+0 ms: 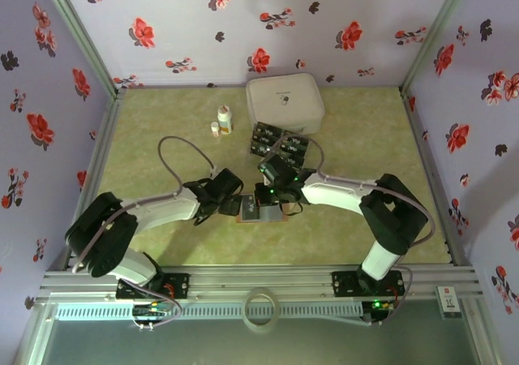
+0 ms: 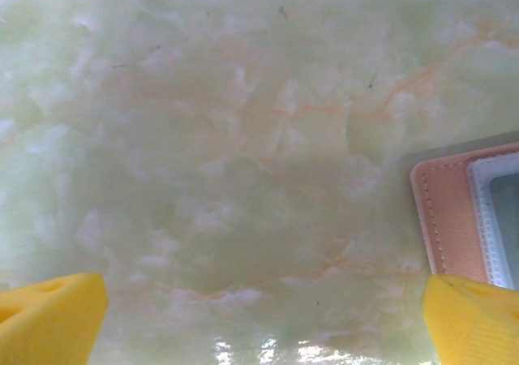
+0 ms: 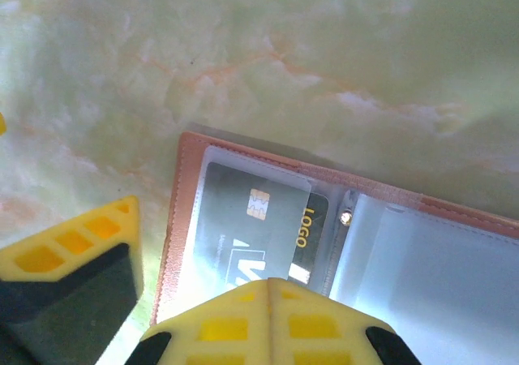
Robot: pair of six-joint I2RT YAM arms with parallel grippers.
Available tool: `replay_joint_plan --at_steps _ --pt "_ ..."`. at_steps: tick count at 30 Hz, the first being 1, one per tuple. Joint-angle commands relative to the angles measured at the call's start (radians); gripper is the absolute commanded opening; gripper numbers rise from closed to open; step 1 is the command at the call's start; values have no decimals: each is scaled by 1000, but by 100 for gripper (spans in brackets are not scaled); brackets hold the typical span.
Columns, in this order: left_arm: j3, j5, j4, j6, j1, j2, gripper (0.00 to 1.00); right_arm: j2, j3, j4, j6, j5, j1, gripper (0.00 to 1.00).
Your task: Put the credit cards into the card holder
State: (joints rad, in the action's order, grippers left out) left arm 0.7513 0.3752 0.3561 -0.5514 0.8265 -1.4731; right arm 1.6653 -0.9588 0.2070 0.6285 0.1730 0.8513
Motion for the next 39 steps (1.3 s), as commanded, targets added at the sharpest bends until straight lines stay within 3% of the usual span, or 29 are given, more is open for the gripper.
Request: replay_joint_plan --at_steps 1,33,39 --pt "-24 16 40 -25 -16 55 100 -20 37 7 12 -33 8 0" --pt "-7 -37 -16 -8 -1 -82 100 105 38 -124 70 60 21 0" --pt "-9 -38 -12 -10 2 -70 100 57 28 -83 54 45 22 0"
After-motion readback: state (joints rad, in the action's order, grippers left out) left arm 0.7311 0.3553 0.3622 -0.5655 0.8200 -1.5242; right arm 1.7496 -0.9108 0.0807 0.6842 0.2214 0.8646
